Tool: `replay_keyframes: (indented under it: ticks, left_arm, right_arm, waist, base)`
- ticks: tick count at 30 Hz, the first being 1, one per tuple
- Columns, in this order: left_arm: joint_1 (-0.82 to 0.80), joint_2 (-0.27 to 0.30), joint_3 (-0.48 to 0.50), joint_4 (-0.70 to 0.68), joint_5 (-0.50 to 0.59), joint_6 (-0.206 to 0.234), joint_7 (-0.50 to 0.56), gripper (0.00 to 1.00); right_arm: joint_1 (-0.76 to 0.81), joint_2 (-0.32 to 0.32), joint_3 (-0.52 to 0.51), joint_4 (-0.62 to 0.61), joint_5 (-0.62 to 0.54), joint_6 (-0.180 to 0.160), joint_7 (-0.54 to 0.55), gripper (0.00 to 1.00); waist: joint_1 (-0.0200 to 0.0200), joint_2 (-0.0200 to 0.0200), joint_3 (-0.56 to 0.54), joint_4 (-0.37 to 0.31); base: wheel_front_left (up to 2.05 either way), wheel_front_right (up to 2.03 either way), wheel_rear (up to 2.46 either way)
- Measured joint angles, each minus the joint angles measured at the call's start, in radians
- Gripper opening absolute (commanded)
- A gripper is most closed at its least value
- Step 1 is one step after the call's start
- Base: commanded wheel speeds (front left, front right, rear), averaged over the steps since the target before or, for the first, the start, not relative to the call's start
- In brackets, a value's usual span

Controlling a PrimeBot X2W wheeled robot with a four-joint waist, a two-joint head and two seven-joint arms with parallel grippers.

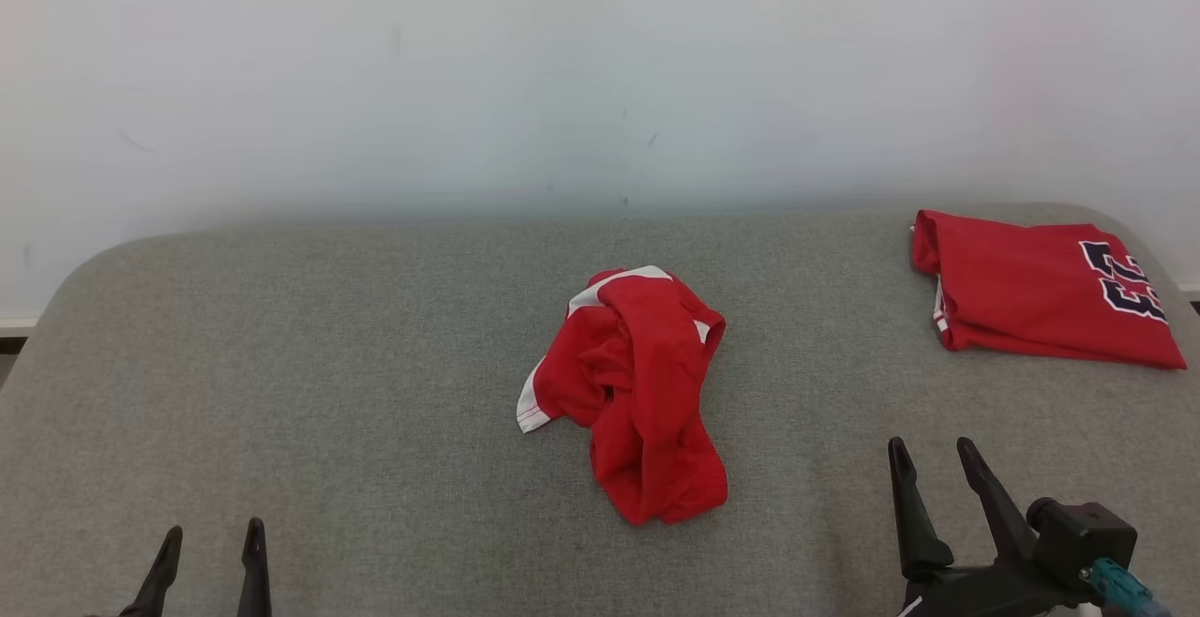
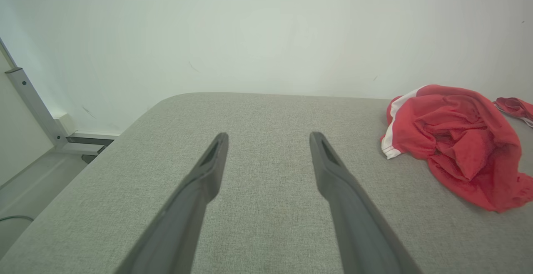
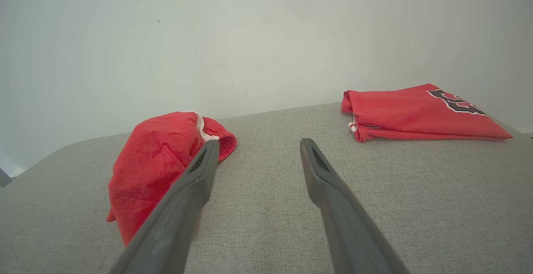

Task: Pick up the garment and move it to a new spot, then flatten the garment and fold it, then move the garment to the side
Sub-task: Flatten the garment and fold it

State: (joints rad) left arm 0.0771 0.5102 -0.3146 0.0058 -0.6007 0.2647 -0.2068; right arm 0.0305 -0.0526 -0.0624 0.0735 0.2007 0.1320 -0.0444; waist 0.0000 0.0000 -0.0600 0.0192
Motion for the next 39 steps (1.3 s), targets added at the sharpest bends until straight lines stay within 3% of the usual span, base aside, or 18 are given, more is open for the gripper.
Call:
replay_keyframes:
  ticks: [39]
  left_arm:
    - [0.003, 0.018, 0.040, -0.022, -0.060, 0.001, 0.002, 1.00]
  right_arm:
    - [0.002, 0.001, -0.006, -0.025, -0.005, 0.000, 0.026, 1.00]
  waist:
    - [0.0000, 0.0000, -0.001, 0.003]
  base:
    - [0.00, 0.00, 0.00]
